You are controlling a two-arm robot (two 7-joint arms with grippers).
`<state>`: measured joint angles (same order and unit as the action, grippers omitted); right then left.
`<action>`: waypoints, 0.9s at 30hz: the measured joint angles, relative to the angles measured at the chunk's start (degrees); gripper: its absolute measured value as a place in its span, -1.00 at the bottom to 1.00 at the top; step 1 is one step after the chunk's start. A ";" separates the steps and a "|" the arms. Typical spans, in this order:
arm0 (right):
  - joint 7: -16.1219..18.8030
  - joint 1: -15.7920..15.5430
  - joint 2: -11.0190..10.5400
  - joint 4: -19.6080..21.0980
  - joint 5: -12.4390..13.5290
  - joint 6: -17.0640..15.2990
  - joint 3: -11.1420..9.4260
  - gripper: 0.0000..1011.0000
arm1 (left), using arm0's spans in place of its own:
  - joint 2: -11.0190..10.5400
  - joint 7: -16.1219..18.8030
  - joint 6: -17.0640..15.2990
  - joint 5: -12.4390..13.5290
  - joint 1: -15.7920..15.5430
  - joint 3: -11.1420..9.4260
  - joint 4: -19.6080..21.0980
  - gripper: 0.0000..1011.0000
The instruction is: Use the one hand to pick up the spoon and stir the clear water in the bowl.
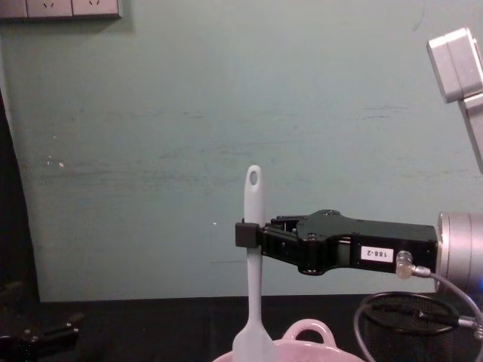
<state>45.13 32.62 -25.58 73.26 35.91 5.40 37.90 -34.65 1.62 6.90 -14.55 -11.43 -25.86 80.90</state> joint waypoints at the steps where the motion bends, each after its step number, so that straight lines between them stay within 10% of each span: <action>1: -0.01 0.00 0.00 0.01 0.00 0.00 0.00 -0.77 | 0.00 0.00 0.00 0.00 0.00 0.00 0.00 0.99; 27: 2.73 -2.77 1.14 -0.70 -5.04 4.23 0.33 -0.77 | 0.00 0.00 0.00 0.00 0.00 0.00 0.00 0.99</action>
<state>47.86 29.84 -24.45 72.56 30.87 9.63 38.23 -34.64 1.62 6.90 -14.55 -11.43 -25.86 80.90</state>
